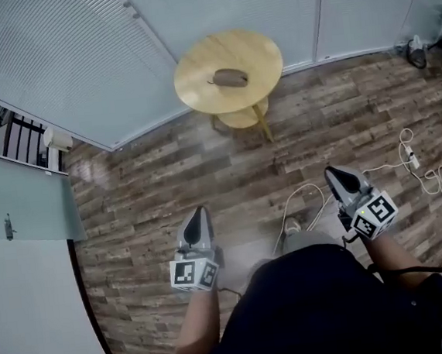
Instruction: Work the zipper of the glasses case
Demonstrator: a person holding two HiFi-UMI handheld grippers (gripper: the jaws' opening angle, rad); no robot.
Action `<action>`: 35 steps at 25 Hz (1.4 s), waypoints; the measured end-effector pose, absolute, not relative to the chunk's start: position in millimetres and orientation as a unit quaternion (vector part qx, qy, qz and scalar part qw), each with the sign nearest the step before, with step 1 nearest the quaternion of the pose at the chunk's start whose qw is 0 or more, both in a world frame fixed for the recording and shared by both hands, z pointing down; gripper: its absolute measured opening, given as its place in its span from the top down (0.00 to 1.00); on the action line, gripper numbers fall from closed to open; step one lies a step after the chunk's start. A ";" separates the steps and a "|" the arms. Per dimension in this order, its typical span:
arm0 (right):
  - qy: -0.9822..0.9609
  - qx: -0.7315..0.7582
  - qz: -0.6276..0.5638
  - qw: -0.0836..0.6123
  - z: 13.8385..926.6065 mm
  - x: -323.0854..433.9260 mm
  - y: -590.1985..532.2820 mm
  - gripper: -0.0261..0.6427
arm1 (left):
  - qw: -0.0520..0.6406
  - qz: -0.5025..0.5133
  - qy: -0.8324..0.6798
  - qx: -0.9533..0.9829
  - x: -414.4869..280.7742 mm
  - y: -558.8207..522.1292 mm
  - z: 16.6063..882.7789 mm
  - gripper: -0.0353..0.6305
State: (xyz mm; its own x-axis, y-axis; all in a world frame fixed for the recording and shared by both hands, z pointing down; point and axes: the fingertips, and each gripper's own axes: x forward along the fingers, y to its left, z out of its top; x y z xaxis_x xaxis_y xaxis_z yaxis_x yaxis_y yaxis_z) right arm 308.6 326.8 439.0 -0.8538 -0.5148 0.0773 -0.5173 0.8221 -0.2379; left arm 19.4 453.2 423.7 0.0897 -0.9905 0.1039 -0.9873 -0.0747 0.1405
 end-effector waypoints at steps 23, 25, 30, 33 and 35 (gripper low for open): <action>-0.927 0.344 0.151 0.010 447.2 119.1 -12.2 0.95 | 0.079 -0.004 -0.603 0.794 -170.7 67.4 445.8 0.94; -0.928 0.343 0.146 0.025 450.8 90.2 -43.8 0.95 | 0.071 0.007 -0.590 0.805 -192.0 24.6 439.0 0.94; -0.930 0.334 0.147 0.045 458.7 23.0 -103.9 0.95 | 0.082 0.036 -0.572 0.816 -242.8 -65.6 438.2 0.94; -0.930 0.336 0.140 0.052 463.1 3.1 -123.1 0.95 | 0.092 0.038 -0.572 0.814 -265.1 -108.0 447.2 0.94; -0.928 0.341 0.141 0.056 469.3 -0.4 -134.2 0.95 | 0.100 0.045 -0.571 0.813 -271.1 -127.2 456.3 0.94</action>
State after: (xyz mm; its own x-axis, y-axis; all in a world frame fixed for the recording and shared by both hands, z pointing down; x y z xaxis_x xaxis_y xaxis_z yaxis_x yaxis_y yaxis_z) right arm -0.4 -134.2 469.3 -0.7611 -0.6171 0.1996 -0.6486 0.7277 -0.2231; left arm -271.1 -127.2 456.3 0.3431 -0.9204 0.1874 -0.9384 -0.3271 0.1116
